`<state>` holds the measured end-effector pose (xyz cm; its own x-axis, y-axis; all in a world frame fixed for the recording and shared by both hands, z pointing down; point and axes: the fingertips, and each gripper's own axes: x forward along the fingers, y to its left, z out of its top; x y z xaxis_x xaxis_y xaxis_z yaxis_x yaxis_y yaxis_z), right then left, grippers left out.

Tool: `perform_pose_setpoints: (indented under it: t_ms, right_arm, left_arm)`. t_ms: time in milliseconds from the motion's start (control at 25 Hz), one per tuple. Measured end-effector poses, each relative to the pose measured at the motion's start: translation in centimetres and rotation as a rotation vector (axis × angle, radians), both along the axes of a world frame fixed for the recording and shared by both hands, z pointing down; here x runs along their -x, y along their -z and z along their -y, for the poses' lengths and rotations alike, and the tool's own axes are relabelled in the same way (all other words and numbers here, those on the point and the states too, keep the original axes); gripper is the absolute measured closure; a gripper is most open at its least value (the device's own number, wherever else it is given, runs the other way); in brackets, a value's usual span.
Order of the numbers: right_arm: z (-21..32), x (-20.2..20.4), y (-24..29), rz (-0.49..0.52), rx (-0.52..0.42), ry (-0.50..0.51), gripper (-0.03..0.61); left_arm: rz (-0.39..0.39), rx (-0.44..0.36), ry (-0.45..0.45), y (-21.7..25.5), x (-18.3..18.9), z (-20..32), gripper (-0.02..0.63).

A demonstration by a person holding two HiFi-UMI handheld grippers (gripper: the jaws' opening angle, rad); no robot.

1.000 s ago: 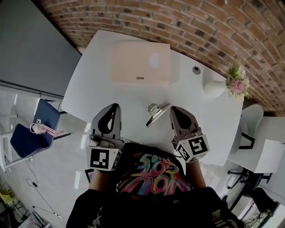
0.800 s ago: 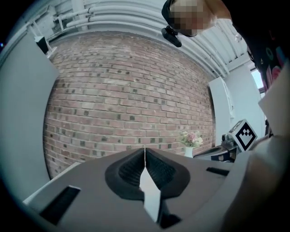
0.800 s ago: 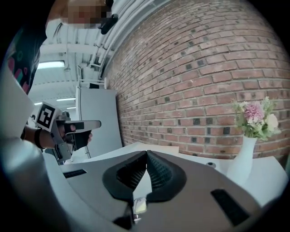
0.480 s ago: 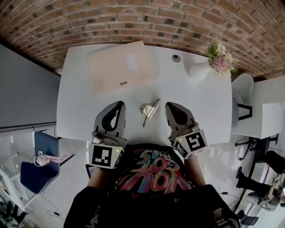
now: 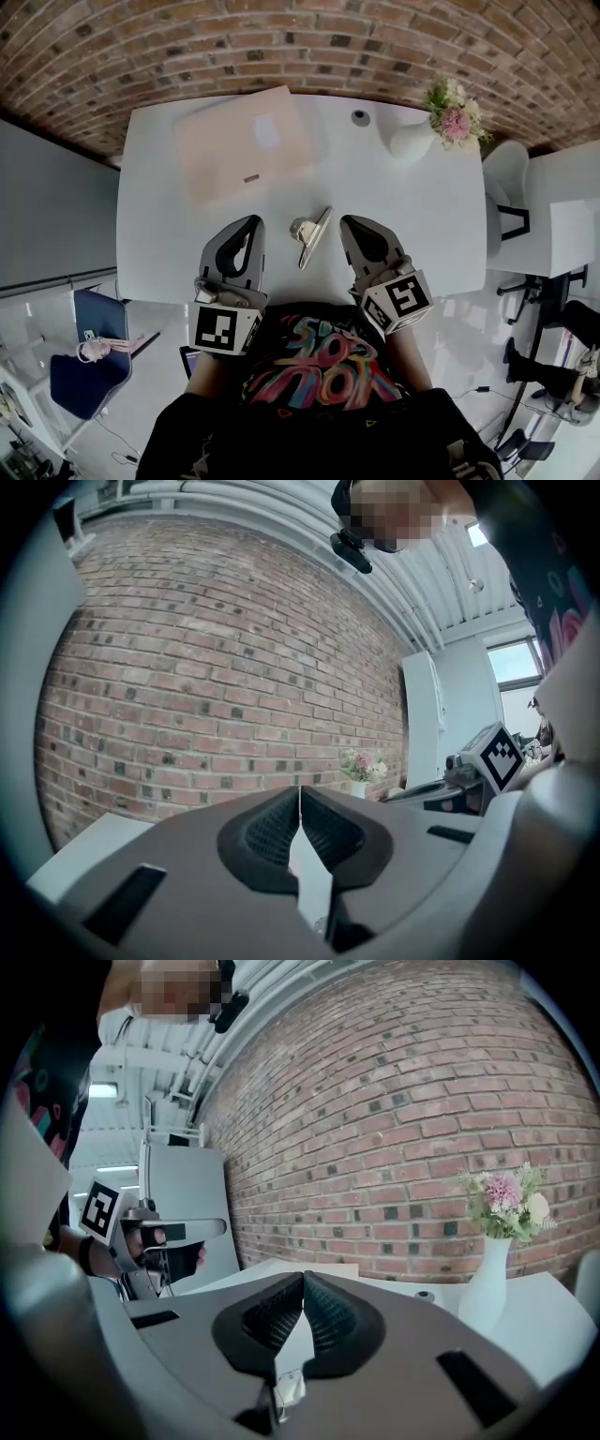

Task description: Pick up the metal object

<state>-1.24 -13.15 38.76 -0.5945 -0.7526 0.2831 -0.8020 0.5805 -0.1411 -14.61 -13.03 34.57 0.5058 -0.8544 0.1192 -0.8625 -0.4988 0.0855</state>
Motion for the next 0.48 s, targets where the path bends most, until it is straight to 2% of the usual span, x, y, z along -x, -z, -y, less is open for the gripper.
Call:
perform_pose_setpoints:
  t_ms: [160,200,480]
  right_arm:
    - [-0.1,0.2,-0.5,0.004,0.007,0.015,0.551]
    - [-0.1,0.4,-0.6,0.013,0.011,0.022,0.513]
    - [-0.4,0.9,-1.2,0.019,0.037,0.057,0.394]
  left_arm:
    - [0.002,0.014,-0.008,-0.5,0.0,-0.1,0.584]
    - [0.000,0.007,-0.011,-0.5,0.0,0.0,0.584]
    - [-0.012,-0.002,-0.011,-0.7,-0.1,-0.1,0.584]
